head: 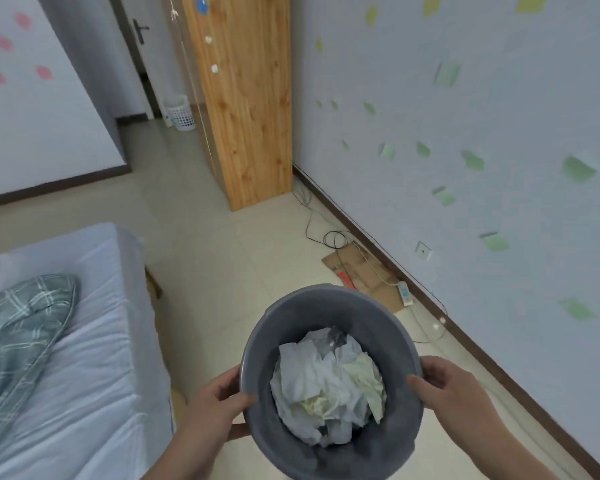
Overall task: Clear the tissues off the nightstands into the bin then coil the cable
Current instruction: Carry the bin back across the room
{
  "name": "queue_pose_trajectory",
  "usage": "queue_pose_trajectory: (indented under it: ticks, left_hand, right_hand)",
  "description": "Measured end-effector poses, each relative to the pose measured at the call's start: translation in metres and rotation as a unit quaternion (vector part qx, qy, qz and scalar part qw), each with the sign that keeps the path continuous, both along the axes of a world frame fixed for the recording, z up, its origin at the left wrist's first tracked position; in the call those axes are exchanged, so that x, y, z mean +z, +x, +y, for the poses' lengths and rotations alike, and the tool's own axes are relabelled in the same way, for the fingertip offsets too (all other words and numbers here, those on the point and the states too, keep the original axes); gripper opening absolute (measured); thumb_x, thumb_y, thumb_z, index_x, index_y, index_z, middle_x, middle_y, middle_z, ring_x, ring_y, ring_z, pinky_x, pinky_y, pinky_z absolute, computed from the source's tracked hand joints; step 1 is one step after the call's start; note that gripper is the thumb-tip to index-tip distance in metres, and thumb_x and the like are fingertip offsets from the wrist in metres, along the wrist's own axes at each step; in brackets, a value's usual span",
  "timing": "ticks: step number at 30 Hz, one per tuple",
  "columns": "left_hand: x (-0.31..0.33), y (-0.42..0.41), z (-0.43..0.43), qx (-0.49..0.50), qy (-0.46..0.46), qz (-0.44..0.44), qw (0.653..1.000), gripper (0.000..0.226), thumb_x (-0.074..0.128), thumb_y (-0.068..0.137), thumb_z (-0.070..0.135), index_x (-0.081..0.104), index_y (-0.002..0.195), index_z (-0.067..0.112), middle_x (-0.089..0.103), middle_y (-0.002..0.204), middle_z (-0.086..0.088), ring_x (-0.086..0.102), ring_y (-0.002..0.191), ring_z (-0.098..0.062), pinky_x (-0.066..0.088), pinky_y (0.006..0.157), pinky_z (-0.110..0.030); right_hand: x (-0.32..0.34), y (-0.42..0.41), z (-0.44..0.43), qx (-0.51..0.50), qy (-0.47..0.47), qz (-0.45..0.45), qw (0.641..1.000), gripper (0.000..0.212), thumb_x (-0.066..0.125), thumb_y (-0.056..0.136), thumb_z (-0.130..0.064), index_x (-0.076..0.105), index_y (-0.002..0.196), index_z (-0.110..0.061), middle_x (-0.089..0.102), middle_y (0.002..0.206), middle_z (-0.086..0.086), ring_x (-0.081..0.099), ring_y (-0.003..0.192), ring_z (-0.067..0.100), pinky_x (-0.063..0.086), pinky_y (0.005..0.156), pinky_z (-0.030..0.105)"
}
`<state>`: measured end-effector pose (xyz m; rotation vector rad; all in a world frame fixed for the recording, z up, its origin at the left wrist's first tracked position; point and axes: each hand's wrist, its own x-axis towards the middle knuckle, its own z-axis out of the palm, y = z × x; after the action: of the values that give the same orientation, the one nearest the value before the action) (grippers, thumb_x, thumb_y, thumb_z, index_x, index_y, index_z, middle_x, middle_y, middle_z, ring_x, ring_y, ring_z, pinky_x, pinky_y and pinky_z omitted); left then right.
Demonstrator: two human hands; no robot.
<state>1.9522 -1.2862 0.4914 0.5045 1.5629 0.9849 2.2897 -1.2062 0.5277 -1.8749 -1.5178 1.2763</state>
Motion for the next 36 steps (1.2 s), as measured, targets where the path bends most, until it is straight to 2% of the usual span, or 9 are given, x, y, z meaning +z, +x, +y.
queue_pose_trajectory:
  ticks: [5, 8, 12, 16, 20, 24, 27, 32, 36]
  left_hand:
    - [0.03, -0.035, 0.104, 0.005, 0.058, 0.014, 0.998, 0.045, 0.073, 0.077, 0.021, 0.081, 0.11, 0.051, 0.082, 0.115, 0.012, 0.08, 0.098, -0.013, 0.068, 0.073, -0.036]
    - [0.02, -0.056, 0.163, 0.029, 0.064, 0.019, 0.997, 0.05, 0.069, 0.092, 0.006, 0.082, 0.11, 0.05, 0.082, 0.117, 0.01, 0.081, 0.1, -0.016, 0.069, 0.075, -0.039]
    - [0.014, -0.09, 0.244, 0.055, 0.061, 0.03, 0.996, 0.05, 0.066, 0.086, 0.007, 0.082, 0.116, 0.044, 0.082, 0.12, 0.004, 0.08, 0.103, -0.019, 0.069, 0.077, -0.039]
    - [0.021, -0.129, 0.321, 0.096, 0.061, 0.052, 0.992, 0.052, 0.065, 0.088, 0.003, 0.081, 0.118, 0.043, 0.081, 0.122, 0.004, 0.08, 0.104, -0.019, 0.068, 0.078, -0.037]
    - [0.04, -0.177, 0.373, 0.151, 0.081, 0.071, 0.983, 0.054, 0.068, 0.081, 0.014, 0.078, 0.124, 0.044, 0.081, 0.124, 0.005, 0.079, 0.109, -0.02, 0.068, 0.081, -0.036]
    - [0.042, -0.234, 0.41, 0.234, 0.099, 0.071, 0.964, 0.053, 0.069, 0.078, 0.017, 0.079, 0.123, 0.041, 0.081, 0.124, 0.003, 0.079, 0.108, -0.021, 0.068, 0.08, -0.035]
    - [0.027, -0.286, 0.442, 0.282, 0.091, 0.073, 0.952, 0.05, 0.071, 0.078, 0.013, 0.081, 0.118, 0.04, 0.082, 0.12, 0.002, 0.08, 0.104, -0.021, 0.068, 0.076, -0.035]
    - [0.007, -0.399, 0.506, 0.282, 0.081, 0.062, 0.954, 0.048, 0.066, 0.092, 0.003, 0.081, 0.12, 0.04, 0.083, 0.119, 0.001, 0.08, 0.103, -0.02, 0.068, 0.076, -0.034]
    - [0.02, -0.493, 0.563, 0.257, 0.08, 0.068, 0.961, 0.047, 0.064, 0.093, 0.007, 0.079, 0.123, 0.04, 0.082, 0.122, 0.003, 0.079, 0.107, -0.02, 0.068, 0.082, -0.036]
  right_hand:
    - [0.013, -0.039, 0.118, 0.022, 0.015, 0.029, 0.999, 0.022, 0.074, 0.088, -0.022, 0.078, 0.09, -0.043, 0.081, 0.089, -0.016, 0.076, 0.079, 0.003, 0.058, 0.078, 0.035]
    - [0.007, -0.062, 0.197, 0.044, 0.011, 0.041, 0.998, 0.018, 0.072, 0.09, -0.019, 0.081, 0.091, -0.035, 0.081, 0.09, -0.016, 0.076, 0.08, 0.002, 0.061, 0.085, 0.041]
    - [-0.003, -0.107, 0.307, 0.117, 0.021, 0.054, 0.991, 0.031, 0.071, 0.09, -0.015, 0.079, 0.088, -0.044, 0.081, 0.088, -0.015, 0.075, 0.079, 0.003, 0.058, 0.076, 0.032]
    - [-0.005, -0.157, 0.421, 0.178, 0.028, 0.068, 0.981, 0.032, 0.073, 0.091, -0.018, 0.077, 0.091, -0.05, 0.081, 0.089, -0.018, 0.075, 0.08, -0.001, 0.058, 0.076, 0.031]
    - [0.013, -0.232, 0.52, 0.25, 0.036, 0.069, 0.965, 0.015, 0.073, 0.091, -0.021, 0.08, 0.095, -0.034, 0.08, 0.09, -0.02, 0.075, 0.081, -0.002, 0.055, 0.073, 0.028]
    - [0.019, -0.326, 0.598, 0.308, 0.061, 0.064, 0.947, 0.013, 0.074, 0.09, -0.026, 0.078, 0.094, -0.038, 0.08, 0.091, -0.022, 0.074, 0.081, -0.003, 0.056, 0.075, 0.031]
    - [0.007, -0.399, 0.646, 0.332, 0.052, 0.065, 0.94, 0.013, 0.074, 0.091, -0.022, 0.078, 0.094, -0.034, 0.08, 0.09, -0.019, 0.074, 0.081, -0.002, 0.059, 0.08, 0.037]
    - [-0.016, -0.518, 0.71, 0.33, 0.037, 0.064, 0.941, 0.016, 0.073, 0.091, -0.016, 0.079, 0.095, -0.03, 0.081, 0.089, -0.018, 0.075, 0.081, -0.001, 0.061, 0.081, 0.038]
    - [0.006, -0.609, 0.766, 0.336, 0.038, 0.085, 0.937, 0.021, 0.073, 0.089, -0.022, 0.078, 0.094, -0.042, 0.081, 0.095, -0.017, 0.075, 0.087, 0.0, 0.055, 0.079, 0.032]
